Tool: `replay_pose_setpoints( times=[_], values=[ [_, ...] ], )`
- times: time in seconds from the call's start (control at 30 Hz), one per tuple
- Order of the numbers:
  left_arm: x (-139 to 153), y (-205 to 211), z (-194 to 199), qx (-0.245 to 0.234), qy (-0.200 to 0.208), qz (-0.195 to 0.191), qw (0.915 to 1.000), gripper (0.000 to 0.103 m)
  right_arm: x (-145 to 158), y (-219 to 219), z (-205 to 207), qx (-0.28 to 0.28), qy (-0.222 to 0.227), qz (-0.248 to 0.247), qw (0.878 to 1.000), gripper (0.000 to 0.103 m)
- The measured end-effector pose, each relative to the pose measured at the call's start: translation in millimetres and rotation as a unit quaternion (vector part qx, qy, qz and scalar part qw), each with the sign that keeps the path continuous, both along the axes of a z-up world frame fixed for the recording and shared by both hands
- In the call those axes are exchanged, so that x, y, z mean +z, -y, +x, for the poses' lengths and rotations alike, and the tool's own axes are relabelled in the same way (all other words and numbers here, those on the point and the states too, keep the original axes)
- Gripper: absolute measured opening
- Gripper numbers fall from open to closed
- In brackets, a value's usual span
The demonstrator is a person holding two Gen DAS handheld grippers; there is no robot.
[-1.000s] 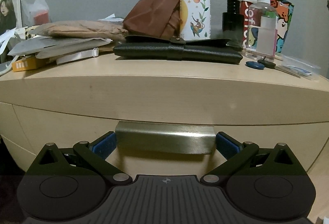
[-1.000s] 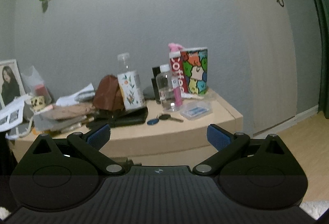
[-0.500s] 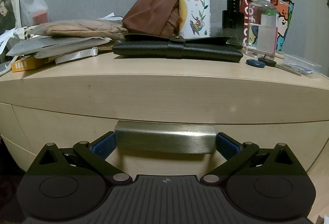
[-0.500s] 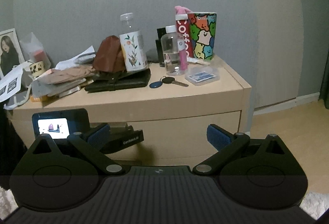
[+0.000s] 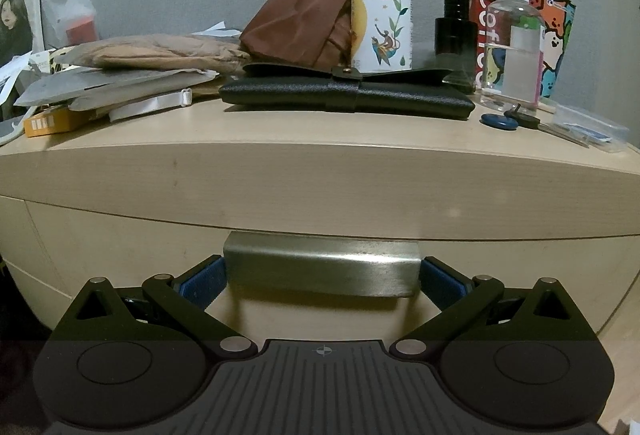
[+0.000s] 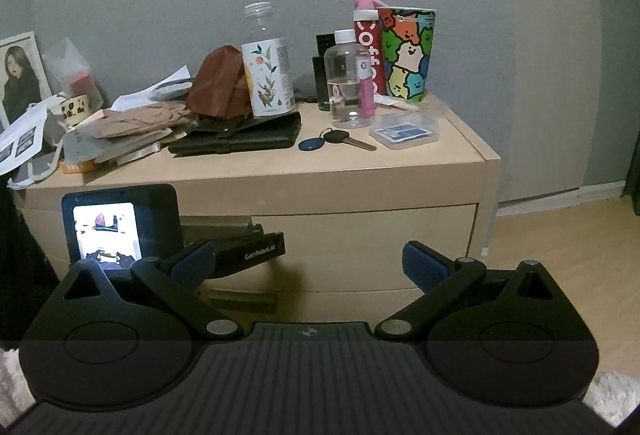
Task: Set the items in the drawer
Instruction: 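Grasp the silver drawer handle with the left gripper, then pull the drawer open by its handle with the left gripper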
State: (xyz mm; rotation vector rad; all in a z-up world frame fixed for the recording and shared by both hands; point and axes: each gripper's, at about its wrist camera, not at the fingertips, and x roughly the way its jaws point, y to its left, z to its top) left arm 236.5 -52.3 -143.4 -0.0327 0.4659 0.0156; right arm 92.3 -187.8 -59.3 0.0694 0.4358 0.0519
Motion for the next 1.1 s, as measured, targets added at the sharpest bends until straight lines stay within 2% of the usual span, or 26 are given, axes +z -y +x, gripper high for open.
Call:
replay_pose_setpoints(
  times=[0.47,0.63,0.93,1.1],
  values=[
    [-3.8,-3.6,-11.4,0.003,0.007,-0.015,0.9999,0.099,-0.2,1.3,-2.3,0.003,0.013,0.000,1.000,0.103],
    [-3.7,-2.9,-12.0,0.000,0.007,-0.009,0.9999,0.099,0.7,2.5,-2.4,0.001,0.014,0.005,1.000,0.103],
    [-1.9,-0.4,-9.2,-0.021,0.010,0.023,0.9995,0.098,-0.8,1.2,-4.7,0.000,0.020,-0.001,1.000,0.103],
    [-2.8,-3.2,-9.0,-0.033,0.013,0.022,0.9991,0.098,0.7,0.5,-5.6,0.003,0.023,0.003,1.000,0.103]
  ],
)
